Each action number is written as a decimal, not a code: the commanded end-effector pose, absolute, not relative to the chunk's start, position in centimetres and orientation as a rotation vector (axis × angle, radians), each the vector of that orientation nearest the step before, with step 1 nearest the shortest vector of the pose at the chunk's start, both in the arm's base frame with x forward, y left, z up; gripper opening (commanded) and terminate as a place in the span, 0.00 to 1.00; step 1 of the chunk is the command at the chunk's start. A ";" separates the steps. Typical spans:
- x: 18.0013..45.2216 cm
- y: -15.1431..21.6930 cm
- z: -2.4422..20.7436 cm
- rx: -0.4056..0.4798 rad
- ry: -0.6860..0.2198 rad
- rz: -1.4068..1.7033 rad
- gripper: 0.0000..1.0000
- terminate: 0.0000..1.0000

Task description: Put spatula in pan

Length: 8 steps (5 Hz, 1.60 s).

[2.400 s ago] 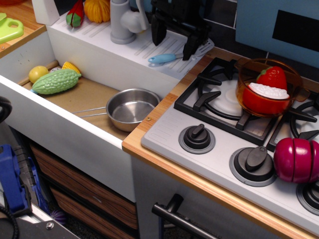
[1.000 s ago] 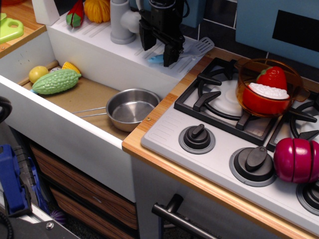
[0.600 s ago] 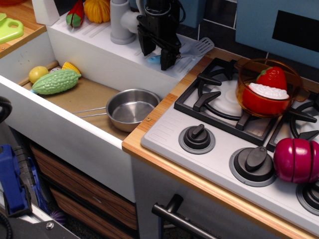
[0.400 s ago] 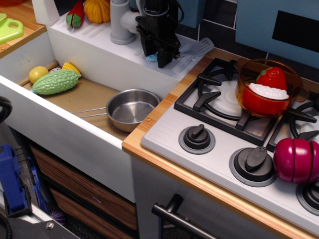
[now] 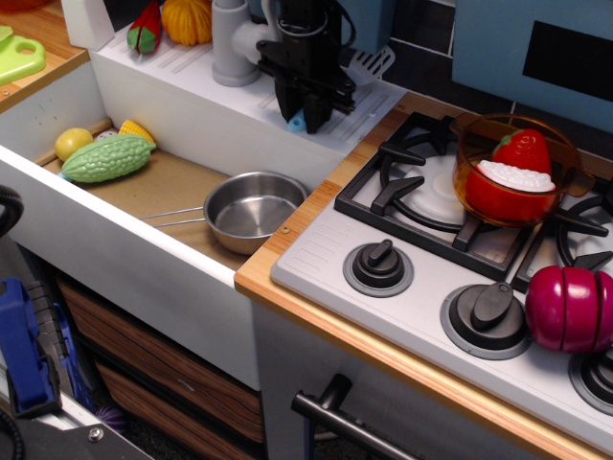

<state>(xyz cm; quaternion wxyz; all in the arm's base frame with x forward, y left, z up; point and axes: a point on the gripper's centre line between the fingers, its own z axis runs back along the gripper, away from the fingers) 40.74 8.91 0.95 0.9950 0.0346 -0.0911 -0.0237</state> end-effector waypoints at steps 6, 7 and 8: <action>31.6 5.5 6.1 0.044 0.061 0.635 0.00 0.00; 30.7 5.8 5.3 0.053 0.047 0.773 0.00 0.00; 30.4 6.7 4.3 0.054 0.012 0.851 0.00 0.00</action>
